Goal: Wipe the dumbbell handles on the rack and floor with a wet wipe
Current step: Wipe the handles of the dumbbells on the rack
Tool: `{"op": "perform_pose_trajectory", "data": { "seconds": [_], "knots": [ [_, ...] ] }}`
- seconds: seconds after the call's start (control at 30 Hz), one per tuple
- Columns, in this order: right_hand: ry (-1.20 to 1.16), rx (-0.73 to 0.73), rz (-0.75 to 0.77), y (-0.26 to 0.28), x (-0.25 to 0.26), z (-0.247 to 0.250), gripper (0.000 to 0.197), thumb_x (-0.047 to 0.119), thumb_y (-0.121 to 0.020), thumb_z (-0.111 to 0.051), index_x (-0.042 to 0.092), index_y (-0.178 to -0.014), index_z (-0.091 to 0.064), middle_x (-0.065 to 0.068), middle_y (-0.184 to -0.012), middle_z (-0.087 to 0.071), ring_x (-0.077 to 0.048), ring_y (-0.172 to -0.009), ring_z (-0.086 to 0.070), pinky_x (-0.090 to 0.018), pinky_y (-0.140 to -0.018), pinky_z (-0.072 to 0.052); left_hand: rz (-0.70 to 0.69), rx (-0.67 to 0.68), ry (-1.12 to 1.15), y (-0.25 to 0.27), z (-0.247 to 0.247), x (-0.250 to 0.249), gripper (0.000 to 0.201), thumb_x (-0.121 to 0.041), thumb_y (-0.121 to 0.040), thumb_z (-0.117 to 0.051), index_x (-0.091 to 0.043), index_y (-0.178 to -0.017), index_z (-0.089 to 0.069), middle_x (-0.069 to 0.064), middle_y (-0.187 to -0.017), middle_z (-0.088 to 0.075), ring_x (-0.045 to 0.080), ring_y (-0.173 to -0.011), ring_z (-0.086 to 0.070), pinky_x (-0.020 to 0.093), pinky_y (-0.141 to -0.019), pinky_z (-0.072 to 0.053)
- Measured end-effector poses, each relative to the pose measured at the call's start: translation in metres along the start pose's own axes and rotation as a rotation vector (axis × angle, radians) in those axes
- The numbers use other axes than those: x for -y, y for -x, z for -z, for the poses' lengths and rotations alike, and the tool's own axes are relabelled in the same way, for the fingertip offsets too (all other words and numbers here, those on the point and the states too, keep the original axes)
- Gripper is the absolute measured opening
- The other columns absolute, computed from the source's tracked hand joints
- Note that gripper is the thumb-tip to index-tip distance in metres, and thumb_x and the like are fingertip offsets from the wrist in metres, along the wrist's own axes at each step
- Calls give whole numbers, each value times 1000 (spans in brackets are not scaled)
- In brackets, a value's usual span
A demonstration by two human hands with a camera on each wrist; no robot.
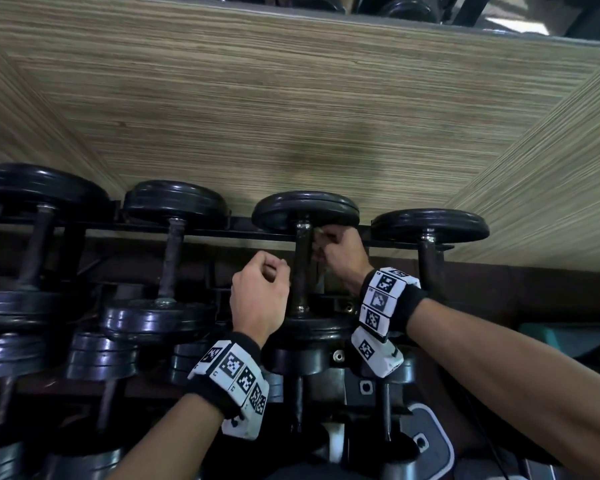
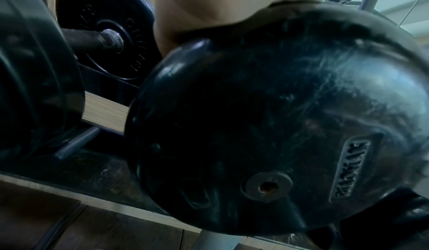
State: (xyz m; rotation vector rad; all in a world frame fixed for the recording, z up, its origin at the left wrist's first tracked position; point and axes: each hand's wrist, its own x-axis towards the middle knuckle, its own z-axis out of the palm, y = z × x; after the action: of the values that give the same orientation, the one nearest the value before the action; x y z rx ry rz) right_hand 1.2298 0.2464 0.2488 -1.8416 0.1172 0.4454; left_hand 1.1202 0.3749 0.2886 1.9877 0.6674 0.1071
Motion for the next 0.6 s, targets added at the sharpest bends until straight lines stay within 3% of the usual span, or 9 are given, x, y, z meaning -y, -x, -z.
{"op": "perform_pose_trajectory", "data": {
  "seconds": [0.1,0.23,0.3,0.4,0.5,0.6],
  "knots": [
    [117,-54,107,12,7,4,18,14,-98,-58,7,-92,-74,-4,-86,-74,-15,-82,-67,-38,-80,-54,3,4,16,-1,0,-2,19,-34,-92,-60,-26,-75,-60,-10,-60,-65,12,-65,-66,41,-72,-56],
    [206,-118,216,27,17,4,20,10,-99,-55,12,-85,-69,10,-75,-67,2,-69,-59,-14,-67,-43,-2,14,7,0,0,-3,18,-33,-91,-61,-27,-74,-60,-7,-62,-64,12,-66,-66,42,-72,-56],
    [241,-135,260,31,22,3,20,9,-99,-56,17,-85,-68,15,-70,-63,4,-63,-57,-7,-61,-39,3,11,16,-1,0,-2,18,-34,-91,-61,-28,-74,-60,-8,-62,-64,11,-68,-67,42,-73,-56],
    [293,-125,290,36,27,0,17,11,-100,-55,14,-93,-70,10,-73,-66,0,-63,-57,-10,-59,-40,6,20,33,0,-1,-1,18,-38,-90,-59,-30,-74,-59,-8,-61,-64,12,-67,-69,44,-71,-57],
    [349,-91,326,43,27,-7,19,14,-102,-53,10,-101,-71,1,-77,-70,-9,-63,-58,-19,-61,-40,6,27,42,-1,-1,-1,18,-42,-88,-58,-31,-75,-59,-7,-63,-65,12,-67,-70,43,-69,-58],
    [442,-72,364,46,29,-11,20,16,-103,-52,11,-109,-71,-3,-85,-73,-18,-72,-64,-21,-66,-43,11,29,31,-1,-1,0,17,-37,-90,-61,-29,-75,-60,-7,-63,-65,12,-67,-70,43,-69,-58]
  ]
}}
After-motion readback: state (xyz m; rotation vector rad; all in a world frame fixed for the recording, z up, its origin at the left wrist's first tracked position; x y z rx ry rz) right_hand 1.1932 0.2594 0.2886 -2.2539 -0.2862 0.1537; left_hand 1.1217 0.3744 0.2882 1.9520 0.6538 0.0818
